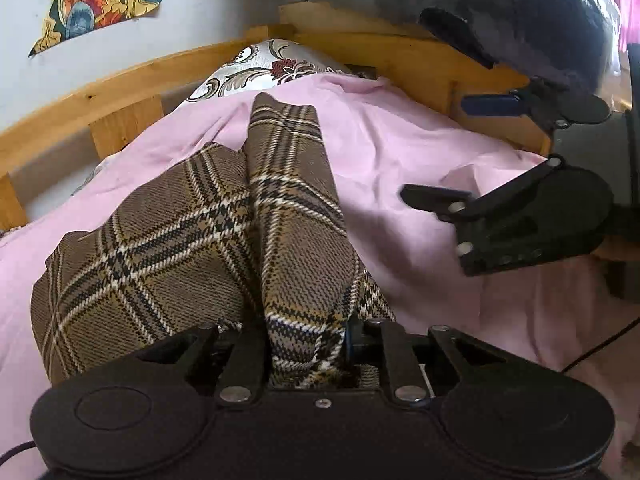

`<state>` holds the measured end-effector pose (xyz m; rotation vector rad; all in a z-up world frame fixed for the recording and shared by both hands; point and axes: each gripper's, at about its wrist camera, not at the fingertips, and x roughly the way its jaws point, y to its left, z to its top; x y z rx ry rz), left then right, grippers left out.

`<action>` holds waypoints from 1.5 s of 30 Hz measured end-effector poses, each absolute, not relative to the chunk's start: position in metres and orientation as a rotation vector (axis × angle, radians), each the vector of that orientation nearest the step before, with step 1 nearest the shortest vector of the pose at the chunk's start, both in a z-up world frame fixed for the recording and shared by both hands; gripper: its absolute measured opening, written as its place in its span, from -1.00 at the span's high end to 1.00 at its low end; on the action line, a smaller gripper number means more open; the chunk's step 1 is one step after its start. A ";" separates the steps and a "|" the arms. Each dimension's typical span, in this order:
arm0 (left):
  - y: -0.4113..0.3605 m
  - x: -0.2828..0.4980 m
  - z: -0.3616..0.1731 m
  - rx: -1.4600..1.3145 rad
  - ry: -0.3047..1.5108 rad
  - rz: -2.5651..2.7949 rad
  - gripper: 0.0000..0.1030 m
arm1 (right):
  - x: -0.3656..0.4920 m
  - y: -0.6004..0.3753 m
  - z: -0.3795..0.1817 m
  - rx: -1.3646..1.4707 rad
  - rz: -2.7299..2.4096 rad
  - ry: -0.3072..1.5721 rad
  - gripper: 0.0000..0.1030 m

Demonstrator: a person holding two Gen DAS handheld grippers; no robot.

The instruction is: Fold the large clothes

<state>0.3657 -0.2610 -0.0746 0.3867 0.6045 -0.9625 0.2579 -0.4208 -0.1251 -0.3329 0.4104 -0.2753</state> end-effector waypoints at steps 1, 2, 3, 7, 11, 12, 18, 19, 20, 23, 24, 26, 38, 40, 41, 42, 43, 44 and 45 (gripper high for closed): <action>-0.257 0.366 -0.073 0.375 0.598 -0.962 0.52 | 0.256 -0.425 -0.127 -0.309 -0.277 0.414 -1.00; -0.254 0.367 -0.072 0.356 0.597 -0.968 0.48 | 0.255 -0.428 -0.127 -0.285 -0.273 0.412 -1.00; -0.250 0.366 -0.069 0.330 0.597 -0.979 0.30 | 0.254 -0.429 -0.126 -0.261 -0.266 0.409 -1.00; -0.231 0.368 -0.061 0.169 0.597 -1.090 -0.64 | 0.259 -0.438 -0.116 -0.087 -0.226 0.394 -1.00; -0.218 0.372 -0.052 -0.019 0.595 -1.164 -0.83 | 0.275 -0.463 -0.099 0.264 -0.081 0.380 -1.00; -0.210 0.372 -0.049 -0.071 0.587 -1.158 -0.96 | 0.281 -0.470 -0.099 0.372 -0.032 0.392 -1.00; -0.155 0.365 -0.028 -0.174 0.529 -0.986 -0.99 | 0.319 -0.469 -0.107 0.590 0.154 0.463 -1.00; -0.150 0.367 -0.025 -0.163 0.525 -0.915 -0.99 | 0.325 -0.463 -0.106 0.572 0.163 0.470 -1.00; -0.143 0.369 -0.024 -0.165 0.518 -0.862 -0.99 | 0.331 -0.457 -0.106 0.548 0.167 0.474 -1.00; -0.127 0.386 -0.032 -0.171 0.567 -0.665 -0.99 | 0.348 -0.438 -0.104 0.460 0.118 0.503 -1.00; -0.123 0.394 -0.038 -0.185 0.595 -0.611 -0.99 | 0.347 -0.430 -0.105 0.423 0.075 0.506 -1.00; -0.114 0.414 -0.055 -0.248 0.650 -0.554 -0.99 | 0.350 -0.418 -0.107 0.363 0.001 0.519 -1.00; -0.132 0.454 -0.125 -0.265 0.755 -0.496 -0.99 | 0.348 -0.414 -0.176 0.312 -0.084 0.464 -0.97; -0.134 0.455 -0.125 -0.258 0.751 -0.490 -0.99 | 0.347 -0.413 -0.180 0.292 -0.086 0.455 -0.98; -0.135 0.456 -0.123 -0.255 0.753 -0.491 -0.99 | 0.347 -0.412 -0.178 0.293 -0.088 0.457 -0.98; -0.133 0.456 -0.121 -0.254 0.759 -0.495 -0.99 | 0.346 -0.411 -0.175 0.295 -0.088 0.462 -0.98; -0.131 0.458 -0.119 -0.255 0.765 -0.500 -0.99 | 0.345 -0.411 -0.171 0.296 -0.087 0.466 -0.99; -0.128 0.456 -0.116 -0.254 0.770 -0.505 -0.99 | 0.342 -0.411 -0.167 0.304 -0.086 0.465 -0.99; -0.125 0.454 -0.112 -0.250 0.768 -0.509 -0.99 | 0.338 -0.412 -0.162 0.323 -0.082 0.465 -1.00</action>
